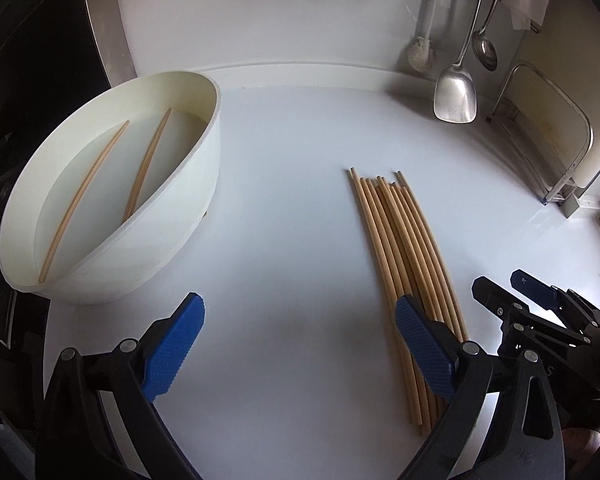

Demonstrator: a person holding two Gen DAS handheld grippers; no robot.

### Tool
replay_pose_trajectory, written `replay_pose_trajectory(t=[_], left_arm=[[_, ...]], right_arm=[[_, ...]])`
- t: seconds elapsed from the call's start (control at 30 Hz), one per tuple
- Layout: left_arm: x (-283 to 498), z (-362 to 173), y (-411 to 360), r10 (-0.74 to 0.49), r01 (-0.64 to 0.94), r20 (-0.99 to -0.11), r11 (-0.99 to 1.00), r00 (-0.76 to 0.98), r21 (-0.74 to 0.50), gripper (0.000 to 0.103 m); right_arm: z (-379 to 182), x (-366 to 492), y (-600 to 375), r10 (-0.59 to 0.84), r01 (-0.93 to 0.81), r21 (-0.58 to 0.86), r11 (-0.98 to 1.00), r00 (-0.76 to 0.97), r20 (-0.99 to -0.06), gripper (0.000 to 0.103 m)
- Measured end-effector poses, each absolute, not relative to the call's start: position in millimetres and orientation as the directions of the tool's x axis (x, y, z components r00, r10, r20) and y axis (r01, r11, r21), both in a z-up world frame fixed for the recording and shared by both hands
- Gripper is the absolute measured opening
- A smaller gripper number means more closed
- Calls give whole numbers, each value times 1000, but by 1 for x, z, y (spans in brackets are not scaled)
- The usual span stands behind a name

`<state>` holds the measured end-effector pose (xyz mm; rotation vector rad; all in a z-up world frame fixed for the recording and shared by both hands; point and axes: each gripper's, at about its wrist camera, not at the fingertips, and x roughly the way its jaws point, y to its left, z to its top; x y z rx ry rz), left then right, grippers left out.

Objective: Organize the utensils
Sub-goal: 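Move both tools back to the chopstick bundle, then slide one chopstick out of the bundle with each gripper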

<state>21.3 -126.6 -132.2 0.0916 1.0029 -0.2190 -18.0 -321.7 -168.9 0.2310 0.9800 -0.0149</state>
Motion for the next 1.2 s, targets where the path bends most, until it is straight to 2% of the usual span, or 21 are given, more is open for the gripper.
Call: replay_pose_trajectory(t=[1.2], left_arm=[[31, -153, -135, -150, 207, -862, 977, 485, -54, 95]], right_arm=[[-178, -9, -309, 13, 43, 42, 998, 524, -852, 60]])
